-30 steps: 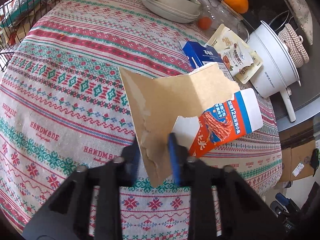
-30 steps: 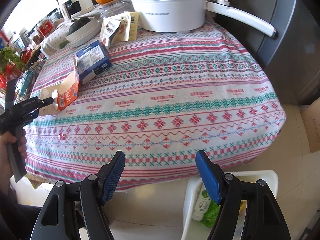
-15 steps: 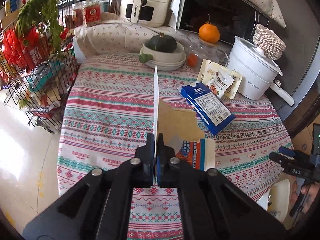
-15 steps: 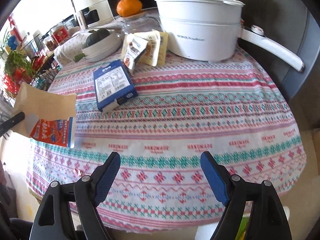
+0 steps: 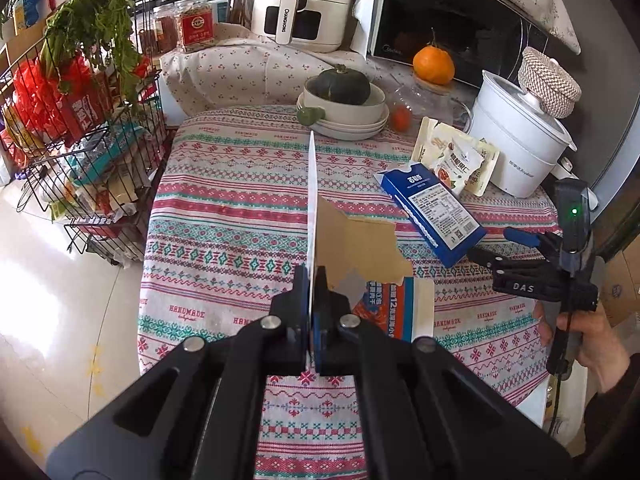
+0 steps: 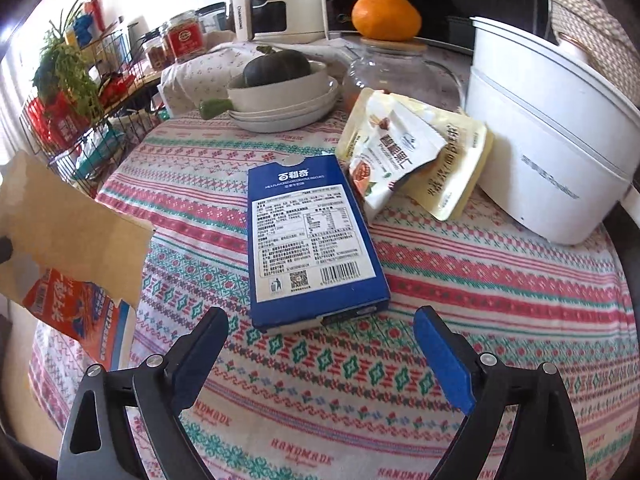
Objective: Collect trash
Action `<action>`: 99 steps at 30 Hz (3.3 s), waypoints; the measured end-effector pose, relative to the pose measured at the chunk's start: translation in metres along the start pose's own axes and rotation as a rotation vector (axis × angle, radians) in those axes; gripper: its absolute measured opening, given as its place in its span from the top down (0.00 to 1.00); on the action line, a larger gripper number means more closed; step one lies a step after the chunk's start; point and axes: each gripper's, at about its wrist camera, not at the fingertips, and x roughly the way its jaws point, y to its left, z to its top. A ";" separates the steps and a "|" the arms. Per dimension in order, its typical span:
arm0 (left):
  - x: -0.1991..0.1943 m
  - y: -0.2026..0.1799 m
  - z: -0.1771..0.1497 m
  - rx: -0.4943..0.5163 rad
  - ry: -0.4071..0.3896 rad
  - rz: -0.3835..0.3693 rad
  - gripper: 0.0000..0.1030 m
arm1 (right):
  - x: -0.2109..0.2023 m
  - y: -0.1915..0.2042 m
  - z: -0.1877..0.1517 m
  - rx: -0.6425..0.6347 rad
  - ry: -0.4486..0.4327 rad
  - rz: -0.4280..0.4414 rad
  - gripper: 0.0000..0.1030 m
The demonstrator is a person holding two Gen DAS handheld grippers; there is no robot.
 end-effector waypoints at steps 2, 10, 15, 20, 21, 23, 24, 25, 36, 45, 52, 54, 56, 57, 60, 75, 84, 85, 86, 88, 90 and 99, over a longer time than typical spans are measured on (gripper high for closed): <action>0.002 -0.002 0.001 0.007 0.009 -0.001 0.98 | 0.011 0.003 0.004 -0.026 0.013 0.001 0.08; 0.007 0.002 0.003 -0.001 0.027 0.002 0.98 | 0.044 0.016 0.012 -0.086 0.043 -0.028 0.00; 0.010 0.003 0.001 -0.008 0.038 0.007 0.98 | 0.058 0.024 0.020 -0.151 0.062 -0.089 0.00; 0.012 0.003 0.000 -0.009 0.047 0.008 0.98 | 0.073 0.016 0.027 -0.166 0.133 -0.126 0.02; 0.012 0.003 0.001 -0.009 0.047 0.008 0.98 | 0.074 0.012 0.027 -0.147 0.133 -0.102 0.05; 0.011 0.002 0.001 -0.008 0.045 0.005 0.98 | 0.071 0.005 0.028 -0.101 0.111 -0.078 0.07; 0.011 0.002 0.001 -0.008 0.044 0.003 0.98 | 0.068 0.002 0.028 -0.082 0.094 -0.069 0.07; 0.010 0.002 0.001 -0.010 0.043 0.001 0.98 | 0.064 0.000 0.027 -0.067 0.080 -0.060 0.07; 0.004 -0.002 -0.001 -0.006 0.026 -0.018 0.98 | 0.009 0.004 0.015 -0.054 -0.031 -0.007 0.08; -0.012 -0.017 -0.007 0.035 -0.012 -0.056 0.98 | -0.045 -0.012 -0.008 0.001 0.006 0.019 0.74; -0.017 -0.024 -0.013 0.052 -0.013 -0.077 0.98 | -0.059 -0.031 -0.036 0.082 0.056 0.052 0.19; -0.016 -0.025 -0.013 0.051 -0.008 -0.081 0.98 | -0.063 -0.036 -0.040 0.091 0.026 0.059 0.18; -0.014 -0.026 -0.013 0.051 -0.004 -0.081 0.98 | -0.058 -0.043 -0.042 0.108 0.034 0.025 0.19; -0.013 -0.027 -0.013 0.052 -0.002 -0.081 0.98 | -0.055 -0.048 -0.042 0.119 0.041 0.013 0.19; -0.012 -0.031 -0.013 0.062 0.003 -0.081 0.98 | -0.044 -0.059 -0.041 0.138 0.051 -0.042 0.18; 0.005 -0.039 -0.009 0.077 0.040 -0.050 0.98 | 0.036 -0.047 -0.019 -0.141 0.164 -0.136 0.02; 0.003 -0.048 -0.008 0.098 0.026 -0.051 0.98 | 0.005 -0.062 -0.022 -0.038 0.076 -0.062 0.07; -0.001 -0.049 -0.009 0.100 0.018 -0.057 0.98 | -0.003 -0.061 -0.022 -0.034 0.067 -0.058 0.07; -0.004 -0.052 -0.009 0.104 0.010 -0.065 0.98 | -0.012 -0.061 -0.023 -0.031 0.058 -0.056 0.07; -0.012 -0.056 -0.011 0.111 -0.007 -0.080 0.98 | -0.031 -0.061 -0.026 -0.023 0.040 -0.053 0.07; -0.019 -0.062 -0.012 0.118 -0.024 -0.100 0.98 | -0.053 -0.061 -0.030 -0.011 0.017 -0.052 0.07; -0.046 -0.098 -0.024 0.192 -0.076 -0.174 0.98 | -0.121 -0.098 -0.063 0.179 -0.018 -0.071 0.77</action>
